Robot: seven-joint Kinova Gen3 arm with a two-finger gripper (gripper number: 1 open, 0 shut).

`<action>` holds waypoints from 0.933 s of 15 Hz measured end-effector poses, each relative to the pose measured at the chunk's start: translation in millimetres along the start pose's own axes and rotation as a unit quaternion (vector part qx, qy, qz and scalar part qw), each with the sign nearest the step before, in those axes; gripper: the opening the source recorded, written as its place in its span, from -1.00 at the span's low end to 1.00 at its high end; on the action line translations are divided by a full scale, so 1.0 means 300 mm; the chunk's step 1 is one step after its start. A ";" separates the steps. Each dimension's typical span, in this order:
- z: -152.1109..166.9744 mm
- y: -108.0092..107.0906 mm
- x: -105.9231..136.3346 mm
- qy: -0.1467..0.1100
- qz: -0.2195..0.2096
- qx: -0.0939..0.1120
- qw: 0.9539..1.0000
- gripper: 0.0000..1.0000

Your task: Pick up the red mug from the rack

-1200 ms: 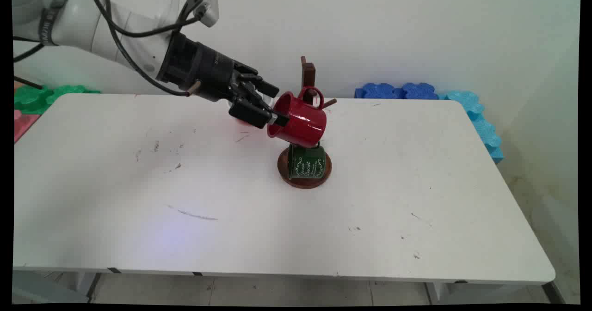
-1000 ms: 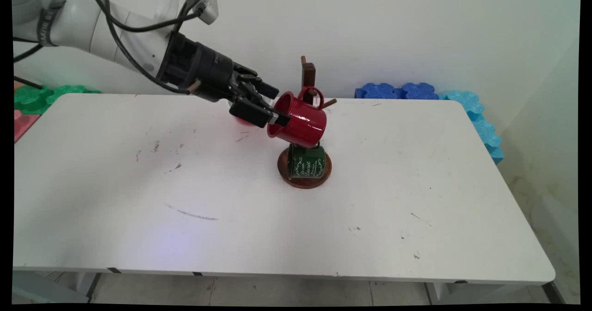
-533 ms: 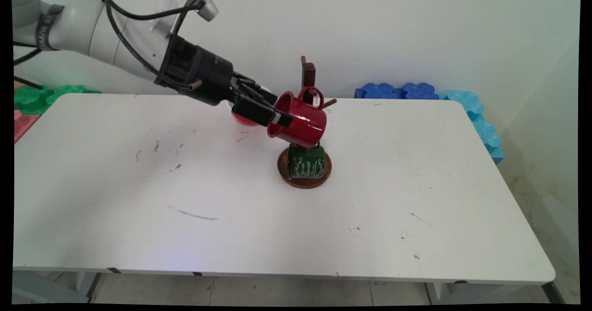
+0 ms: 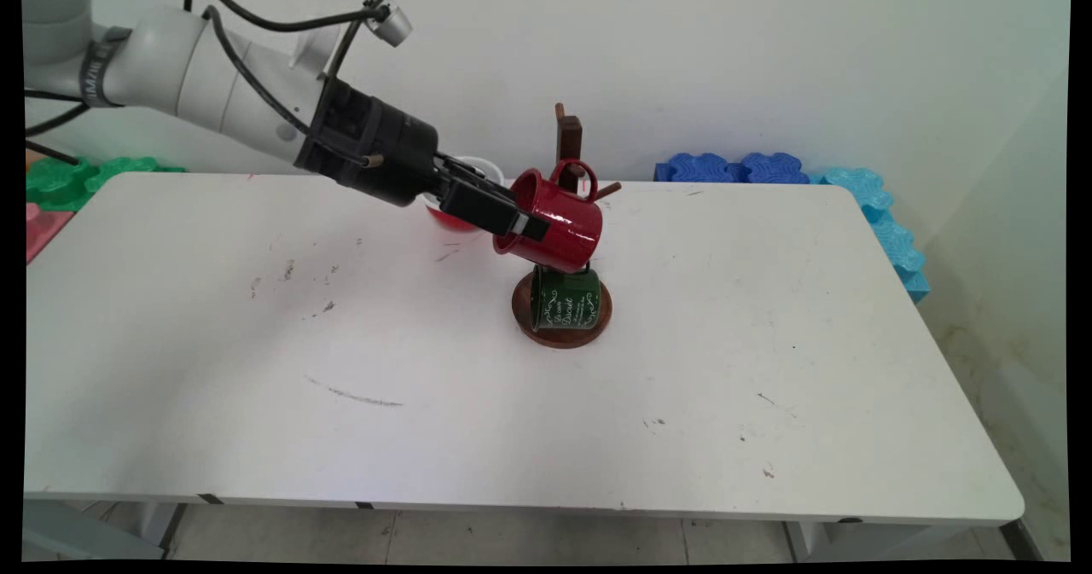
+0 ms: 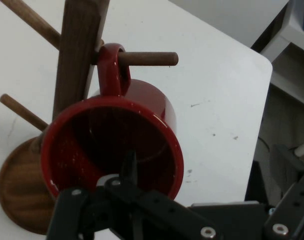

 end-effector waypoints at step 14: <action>0.089 0.013 0.007 -0.003 -0.052 -0.008 0.999 1.00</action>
